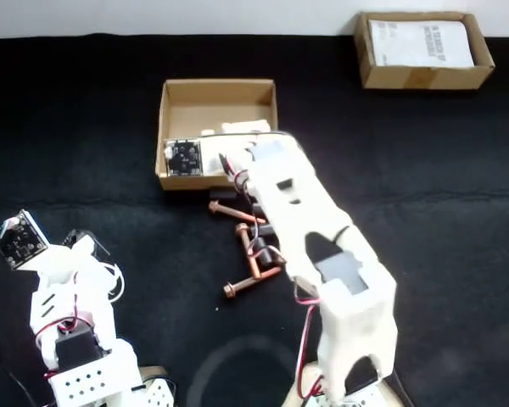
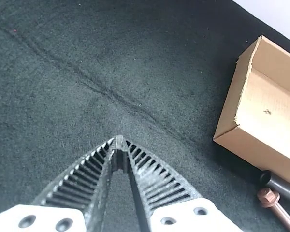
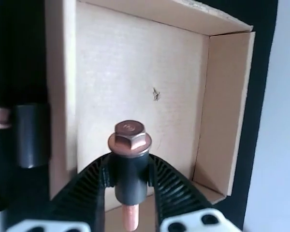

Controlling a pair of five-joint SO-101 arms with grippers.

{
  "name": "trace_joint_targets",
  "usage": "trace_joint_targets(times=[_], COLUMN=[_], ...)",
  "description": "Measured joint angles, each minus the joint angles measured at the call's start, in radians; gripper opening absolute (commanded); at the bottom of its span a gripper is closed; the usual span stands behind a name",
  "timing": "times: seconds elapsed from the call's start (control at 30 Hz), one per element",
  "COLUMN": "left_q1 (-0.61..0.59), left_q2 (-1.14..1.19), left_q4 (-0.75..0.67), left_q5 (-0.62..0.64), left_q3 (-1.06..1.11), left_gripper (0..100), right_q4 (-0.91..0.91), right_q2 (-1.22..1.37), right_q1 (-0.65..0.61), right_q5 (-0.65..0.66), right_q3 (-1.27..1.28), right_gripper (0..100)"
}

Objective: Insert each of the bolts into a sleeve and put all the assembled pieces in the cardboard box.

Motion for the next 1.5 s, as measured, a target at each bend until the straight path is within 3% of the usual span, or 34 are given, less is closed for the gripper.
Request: trace_joint_targets(times=[0.13,0.43,0.73,1.07,1.2,1.5], left_q1=[0.000,0.000,0.000,0.000,0.000,0.000], left_q2=[0.000,0.000,0.000,0.000,0.000,0.000], left_q4=[0.000,0.000,0.000,0.000,0.000,0.000], left_q5=[0.000,0.000,0.000,0.000,0.000,0.000], left_q3=[0.000,0.000,0.000,0.000,0.000,0.000], left_gripper=[1,1,1,1,1,1], right_q4=[0.002,0.146,0.531,0.947,0.950,0.675], right_q2=[0.015,0.012,-0.121,-0.198,-0.199,-0.199], right_q1=[0.000,-0.026,-0.028,-0.034,-0.023,0.005], right_q5=[-0.032,-0.095,-0.387,-0.427,-0.427,-0.427], right_q3=[-0.025,-0.063,-0.180,-0.176,-0.133,0.097], right_gripper=[19.8,18.3,18.3,18.3,18.3,18.3])
